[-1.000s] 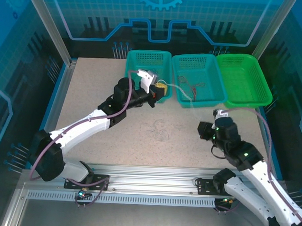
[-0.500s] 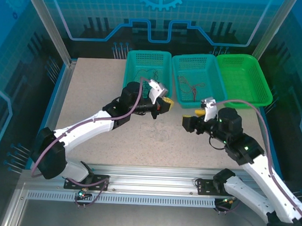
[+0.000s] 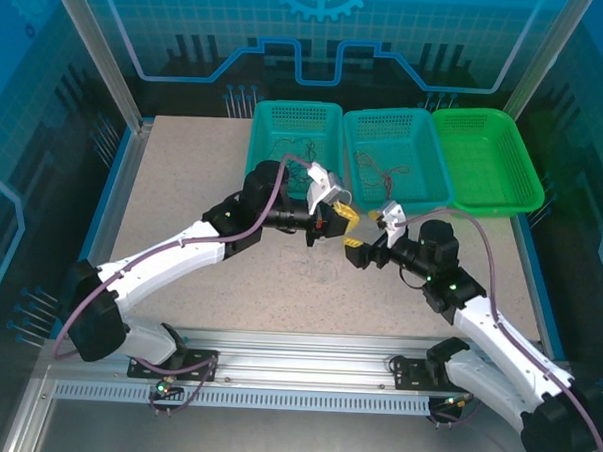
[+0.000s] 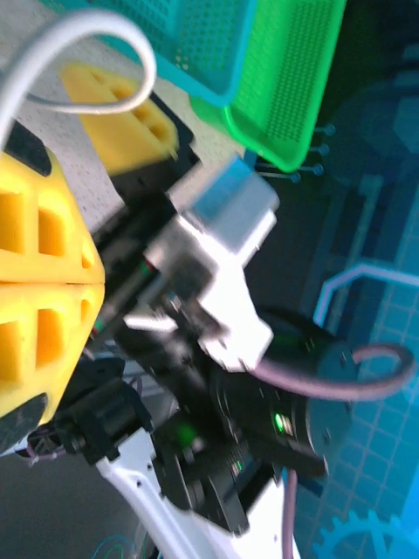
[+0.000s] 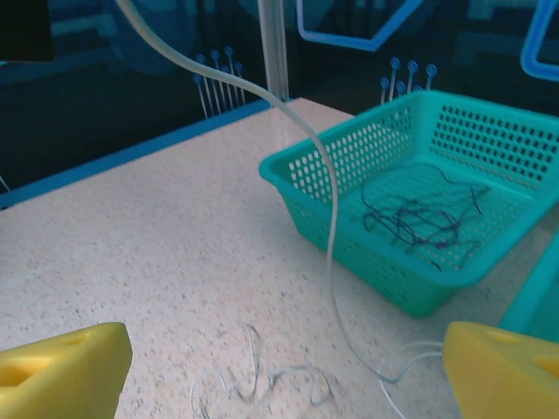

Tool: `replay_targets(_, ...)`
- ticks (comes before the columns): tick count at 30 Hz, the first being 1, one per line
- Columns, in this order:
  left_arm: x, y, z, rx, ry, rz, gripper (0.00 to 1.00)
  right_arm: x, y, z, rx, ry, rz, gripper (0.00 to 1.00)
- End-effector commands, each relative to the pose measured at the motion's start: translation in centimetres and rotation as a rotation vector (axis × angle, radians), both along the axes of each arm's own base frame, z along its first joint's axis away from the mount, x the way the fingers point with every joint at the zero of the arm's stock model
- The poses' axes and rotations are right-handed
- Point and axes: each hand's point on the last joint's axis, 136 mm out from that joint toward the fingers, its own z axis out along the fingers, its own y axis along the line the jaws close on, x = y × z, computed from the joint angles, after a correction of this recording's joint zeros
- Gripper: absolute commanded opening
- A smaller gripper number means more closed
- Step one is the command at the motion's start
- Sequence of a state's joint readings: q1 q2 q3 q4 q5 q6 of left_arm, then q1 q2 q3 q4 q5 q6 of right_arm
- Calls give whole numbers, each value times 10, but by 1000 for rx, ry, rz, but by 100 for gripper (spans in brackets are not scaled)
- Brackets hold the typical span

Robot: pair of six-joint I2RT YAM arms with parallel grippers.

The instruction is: Untangle the cables

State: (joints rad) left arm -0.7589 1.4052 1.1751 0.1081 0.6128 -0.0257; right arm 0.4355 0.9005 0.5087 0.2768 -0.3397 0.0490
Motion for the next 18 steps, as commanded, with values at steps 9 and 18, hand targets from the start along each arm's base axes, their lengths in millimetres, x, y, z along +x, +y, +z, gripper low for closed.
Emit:
replay_targets(9, -20, -1, 38, -78, -37, -74, 0, 14, 32, 50, 156, -129, 154, 86)
replay_targets(18, -18, -1, 34, -73, -40, -62, 0, -3, 49, 37, 146, -36, 294, 86)
